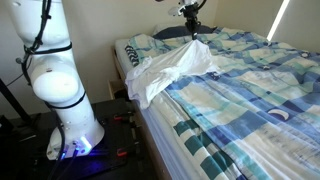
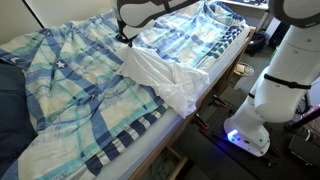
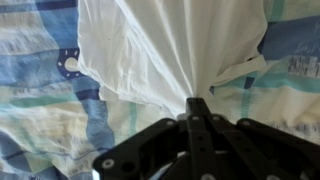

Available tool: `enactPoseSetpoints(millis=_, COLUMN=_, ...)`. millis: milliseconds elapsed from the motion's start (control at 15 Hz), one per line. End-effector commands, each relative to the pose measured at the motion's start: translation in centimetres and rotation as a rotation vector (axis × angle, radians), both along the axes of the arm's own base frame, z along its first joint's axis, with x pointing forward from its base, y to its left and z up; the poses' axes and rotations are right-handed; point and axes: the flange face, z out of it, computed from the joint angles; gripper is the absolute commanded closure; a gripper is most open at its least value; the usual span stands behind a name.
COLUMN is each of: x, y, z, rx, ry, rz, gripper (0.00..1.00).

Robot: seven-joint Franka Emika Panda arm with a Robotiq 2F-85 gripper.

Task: Fold the white t-sheet on the bed

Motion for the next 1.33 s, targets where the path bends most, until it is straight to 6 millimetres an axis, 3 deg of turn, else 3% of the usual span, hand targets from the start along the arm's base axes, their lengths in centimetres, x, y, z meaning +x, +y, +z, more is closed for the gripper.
enactPoseSetpoints(millis=0, x=-0.8, y=-0.1, z=2.4, rx=-0.001, ry=-0.022, rz=-0.023, gripper=1.00)
enactPoseSetpoints(millis=400, x=-0.6, y=-0.2, z=4.7, rx=0.013, ry=-0.055, rz=-0.023, gripper=1.00)
enactPoseSetpoints(millis=1000, x=2.1, y=0.2, z=11.5, rx=0.015, ry=-0.135, rz=-0.056, gripper=1.00)
enactPoseSetpoints(millis=1267, x=2.8, y=0.3, z=13.0, rx=0.015, ry=-0.168, rz=-0.080, gripper=1.00)
